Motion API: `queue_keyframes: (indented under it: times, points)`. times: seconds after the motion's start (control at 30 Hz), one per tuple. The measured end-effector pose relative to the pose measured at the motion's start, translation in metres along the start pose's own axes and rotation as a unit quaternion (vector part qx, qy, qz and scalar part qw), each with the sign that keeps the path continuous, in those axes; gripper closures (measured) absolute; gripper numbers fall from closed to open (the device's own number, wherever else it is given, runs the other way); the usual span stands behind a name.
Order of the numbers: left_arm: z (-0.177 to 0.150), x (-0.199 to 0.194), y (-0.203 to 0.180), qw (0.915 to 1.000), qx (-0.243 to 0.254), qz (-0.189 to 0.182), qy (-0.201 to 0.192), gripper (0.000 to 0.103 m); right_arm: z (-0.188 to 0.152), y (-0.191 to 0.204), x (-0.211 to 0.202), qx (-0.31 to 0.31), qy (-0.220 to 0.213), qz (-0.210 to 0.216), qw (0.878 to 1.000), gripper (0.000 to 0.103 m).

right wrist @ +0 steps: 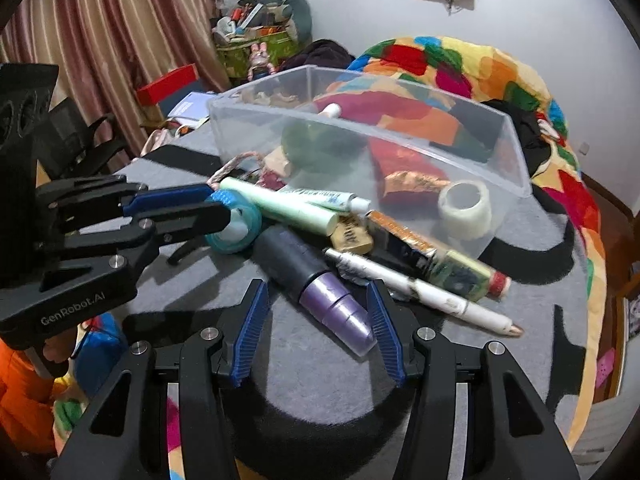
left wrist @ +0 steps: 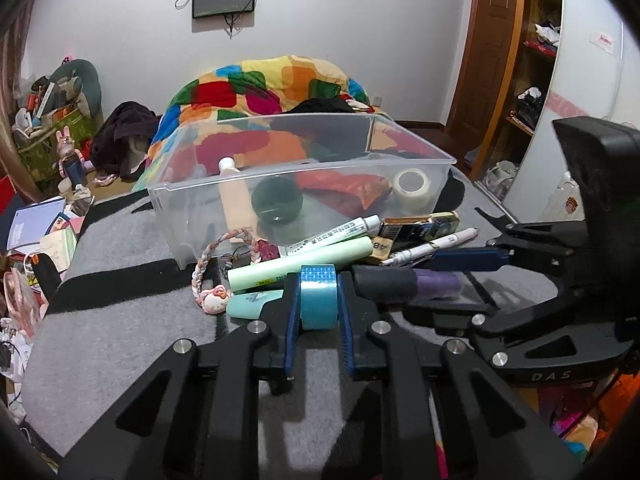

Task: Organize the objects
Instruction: 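Grasp blue tape roll with left gripper while right gripper grasps purple tube, drop both into box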

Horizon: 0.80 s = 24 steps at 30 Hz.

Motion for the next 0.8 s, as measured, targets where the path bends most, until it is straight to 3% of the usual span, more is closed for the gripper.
queue_keyframes:
  times: [0.13,0.37,0.47,0.53,0.8]
  points:
    - [0.001,-0.012,-0.001,0.9998,-0.004,-0.017,-0.006,0.086,-0.002,0.013,-0.008,-0.018,-0.005,0.022,1.0,0.056]
    - [0.012,-0.03,-0.005,0.999,-0.011,-0.033,-0.027,0.086,0.009,0.018,0.002,-0.025,-0.006,0.018,1.0,0.056]
    - [0.018,-0.037,-0.005,0.9986,-0.013,-0.032,-0.04,0.086,0.012,0.016,0.01,-0.017,-0.003,0.015,1.0,0.066]
    - [0.022,-0.041,-0.004,0.9982,-0.017,-0.032,-0.048,0.086,0.012,0.015,0.014,-0.012,0.001,0.016,1.0,0.079]
    - [0.043,-0.05,0.011,0.9961,-0.039,-0.026,-0.074,0.086,0.006,0.016,0.005,-0.005,-0.01,0.011,1.0,0.079]
Point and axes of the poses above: each gripper's, at about its wrist camera, not at the fingertips, and x roughly the way its jaws point, y to its left, z to its top, the point moved 6 cm from there along x, roughly the way its jaws point, and after that the axes turned 14 degrees about -x, right-handed, at the moved point
